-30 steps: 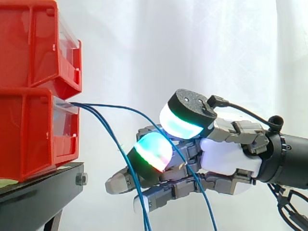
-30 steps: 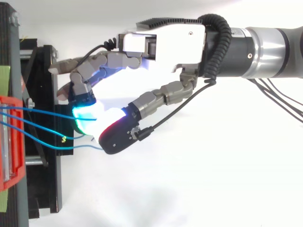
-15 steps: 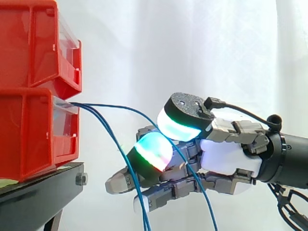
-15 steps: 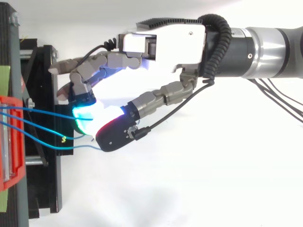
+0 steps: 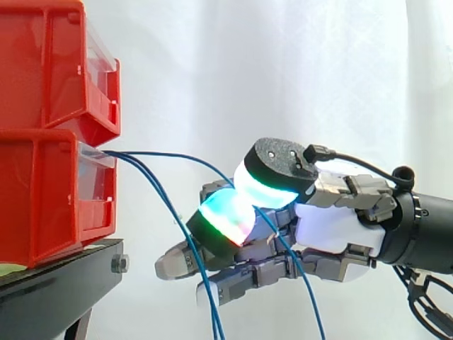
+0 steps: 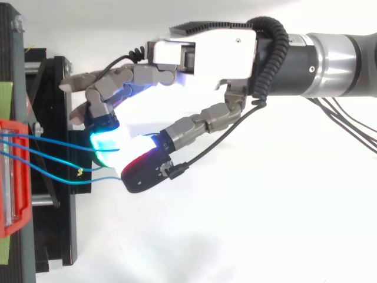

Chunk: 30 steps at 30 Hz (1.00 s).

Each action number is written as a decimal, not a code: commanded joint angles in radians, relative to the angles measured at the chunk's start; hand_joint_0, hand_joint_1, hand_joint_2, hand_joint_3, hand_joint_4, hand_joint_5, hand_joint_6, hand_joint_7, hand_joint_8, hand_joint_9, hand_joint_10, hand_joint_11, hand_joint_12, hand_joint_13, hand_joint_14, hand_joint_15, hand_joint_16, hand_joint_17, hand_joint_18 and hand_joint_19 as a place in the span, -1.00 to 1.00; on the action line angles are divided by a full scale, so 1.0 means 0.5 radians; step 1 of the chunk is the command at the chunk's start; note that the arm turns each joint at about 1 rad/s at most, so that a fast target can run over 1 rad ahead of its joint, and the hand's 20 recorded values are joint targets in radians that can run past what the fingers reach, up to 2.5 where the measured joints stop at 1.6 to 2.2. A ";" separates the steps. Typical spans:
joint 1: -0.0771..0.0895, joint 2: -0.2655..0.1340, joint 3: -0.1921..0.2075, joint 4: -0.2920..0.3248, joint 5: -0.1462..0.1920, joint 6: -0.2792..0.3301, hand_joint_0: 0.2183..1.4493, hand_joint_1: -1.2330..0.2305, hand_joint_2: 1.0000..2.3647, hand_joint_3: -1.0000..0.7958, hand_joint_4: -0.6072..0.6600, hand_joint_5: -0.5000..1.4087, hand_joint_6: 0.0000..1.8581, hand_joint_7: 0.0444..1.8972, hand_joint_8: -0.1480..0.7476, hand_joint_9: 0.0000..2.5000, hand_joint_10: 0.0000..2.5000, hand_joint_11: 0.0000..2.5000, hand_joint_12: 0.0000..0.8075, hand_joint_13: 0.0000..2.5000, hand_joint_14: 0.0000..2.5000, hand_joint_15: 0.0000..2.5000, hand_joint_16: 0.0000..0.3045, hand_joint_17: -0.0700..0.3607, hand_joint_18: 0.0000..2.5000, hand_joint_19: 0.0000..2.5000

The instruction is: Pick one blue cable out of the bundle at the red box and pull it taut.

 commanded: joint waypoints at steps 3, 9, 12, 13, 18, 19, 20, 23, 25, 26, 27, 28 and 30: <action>-0.003 0.026 0.000 -0.003 0.000 0.000 -0.35 -0.39 -0.97 -0.08 0.39 -0.56 -0.37 0.28 0.05 -0.49 -1.00 -0.84 -0.08 -0.79 -1.00 -0.99 -0.62 -0.07 -0.64 -0.80; -0.003 0.026 0.000 -0.003 0.000 0.000 -0.36 -0.45 -0.97 -0.07 0.37 -0.59 -0.29 0.17 0.05 -0.50 -1.00 -0.83 -0.08 -0.79 -1.00 -0.99 -0.62 -0.07 -0.64 -0.80; -0.003 0.026 0.000 -0.003 0.000 0.000 -0.42 -0.41 -0.98 -0.22 0.41 -0.58 -0.29 0.15 0.05 -0.50 -1.00 -0.84 -0.07 -0.80 -1.00 -0.98 -0.61 -0.06 -0.64 -0.79; -0.003 0.026 0.000 -0.003 0.000 0.000 -0.42 -0.41 -0.98 -0.23 0.40 -0.58 -0.29 0.14 0.05 -0.49 -1.00 -0.84 -0.07 -0.80 -1.00 -0.98 -0.61 -0.06 -0.64 -0.80; -0.003 0.026 0.000 -0.003 0.000 0.000 -0.50 -0.19 -0.99 -0.33 0.45 -0.55 -0.40 0.31 0.06 -0.47 -1.00 -0.86 -0.05 -0.80 -1.00 -0.98 -0.60 -0.04 -0.66 -0.79; -0.003 0.026 0.000 -0.003 0.000 0.000 -0.49 -0.15 -0.99 -0.32 0.45 -0.55 -0.41 0.31 0.06 -0.47 -1.00 -0.86 -0.06 -0.80 -1.00 -0.98 -0.60 -0.05 -0.67 -0.78; -0.003 0.026 0.000 -0.003 0.000 0.000 -0.45 -0.08 -0.98 -0.26 0.44 -0.54 -0.44 0.37 0.05 -0.47 -1.00 -0.87 -0.07 -0.81 -1.00 -0.98 -0.61 -0.06 -0.69 -0.78; -0.003 0.026 0.000 -0.003 0.000 0.000 -0.40 0.01 -0.98 -0.14 0.48 -0.53 -0.46 0.40 0.07 -0.45 -1.00 -0.87 -0.03 -0.80 -1.00 -0.98 -0.59 -0.03 -0.69 -0.79; -0.003 0.026 0.000 -0.003 0.000 0.000 -0.40 0.04 -0.98 -0.11 0.47 -0.53 -0.46 0.39 0.07 -0.45 -1.00 -0.87 -0.03 -0.81 -1.00 -0.98 -0.59 -0.03 -0.70 -0.79; -0.003 0.026 0.000 -0.003 0.000 0.000 -0.39 0.05 -0.98 -0.09 0.48 -0.53 -0.46 0.38 0.08 -0.45 -1.00 -0.88 -0.02 -0.80 -1.00 -0.98 -0.59 -0.02 -0.70 -0.79; -0.003 0.026 0.000 -0.003 0.000 0.000 -0.39 0.06 -0.98 -0.08 0.51 -0.53 -0.46 0.37 0.09 -0.44 -1.00 -0.88 -0.01 -0.80 -1.00 -0.98 -0.58 -0.01 -0.70 -0.79; -0.003 0.026 0.000 -0.003 0.000 0.000 -0.38 0.06 -0.98 -0.07 0.51 -0.53 -0.46 0.37 0.09 -0.44 -1.00 -0.88 -0.01 -0.80 -1.00 -0.99 -0.58 0.00 -0.69 -0.79; -0.003 0.026 0.000 -0.003 0.000 0.000 -0.36 0.01 -0.99 -0.04 0.52 -0.53 -0.46 0.37 0.13 -0.43 -1.00 -0.88 0.03 -0.79 -1.00 -0.99 -0.56 0.03 -0.68 -0.80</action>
